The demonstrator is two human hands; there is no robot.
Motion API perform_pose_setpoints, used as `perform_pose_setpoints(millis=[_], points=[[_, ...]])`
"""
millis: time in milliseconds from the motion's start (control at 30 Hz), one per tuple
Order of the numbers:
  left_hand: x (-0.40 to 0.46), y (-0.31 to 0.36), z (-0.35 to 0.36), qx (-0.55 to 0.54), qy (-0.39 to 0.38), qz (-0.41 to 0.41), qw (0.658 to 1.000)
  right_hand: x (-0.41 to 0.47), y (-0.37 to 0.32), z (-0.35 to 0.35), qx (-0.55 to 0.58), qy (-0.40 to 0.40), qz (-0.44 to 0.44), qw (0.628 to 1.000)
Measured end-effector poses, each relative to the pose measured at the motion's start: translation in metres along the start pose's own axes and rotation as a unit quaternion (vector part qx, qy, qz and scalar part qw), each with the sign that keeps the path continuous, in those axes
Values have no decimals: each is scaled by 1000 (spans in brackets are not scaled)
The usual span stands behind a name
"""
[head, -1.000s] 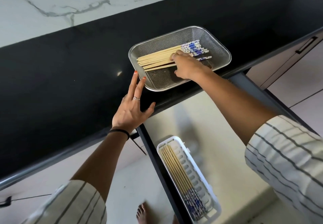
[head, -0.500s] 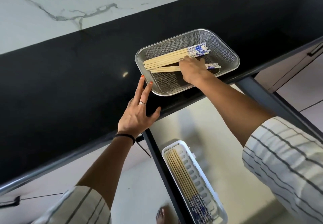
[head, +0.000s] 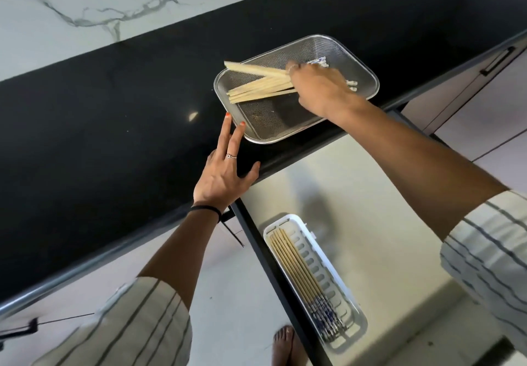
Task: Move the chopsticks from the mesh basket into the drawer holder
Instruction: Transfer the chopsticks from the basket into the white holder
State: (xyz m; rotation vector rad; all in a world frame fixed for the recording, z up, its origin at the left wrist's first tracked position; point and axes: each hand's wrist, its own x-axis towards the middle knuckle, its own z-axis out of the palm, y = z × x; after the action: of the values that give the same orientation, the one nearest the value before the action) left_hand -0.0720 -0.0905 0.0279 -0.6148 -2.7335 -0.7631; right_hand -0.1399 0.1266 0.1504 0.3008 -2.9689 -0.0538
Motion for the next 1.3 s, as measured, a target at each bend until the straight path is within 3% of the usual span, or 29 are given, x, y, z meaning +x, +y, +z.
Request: perform_pose_setpoints(millis=[200, 333, 500, 700, 800, 1000, 1300], points=[[0, -1, 0, -1, 3, 2, 1000, -46, -19, -42, 160, 60, 65, 983], [0, 1, 0, -2, -3, 2, 1000, -111, -32, -39, 371, 41, 113, 921], [0, 1, -2, -20, -11, 8, 1000, -204, -53, 12, 522, -46, 189, 831], [0, 2, -2, -18, -14, 2, 1000, -283, -75, 85, 489, -187, 290, 801], [0, 2, -2, -25, -9, 6, 1000, -299, -82, 112, 441, -236, 324, 803], [1, 0, -1, -20, -2, 5, 1000, -299, -89, 144, 303, -261, 345, 849], [1, 1, -1, -19, -2, 4, 1000, -306, -107, 159, 186, -241, 276, 912]])
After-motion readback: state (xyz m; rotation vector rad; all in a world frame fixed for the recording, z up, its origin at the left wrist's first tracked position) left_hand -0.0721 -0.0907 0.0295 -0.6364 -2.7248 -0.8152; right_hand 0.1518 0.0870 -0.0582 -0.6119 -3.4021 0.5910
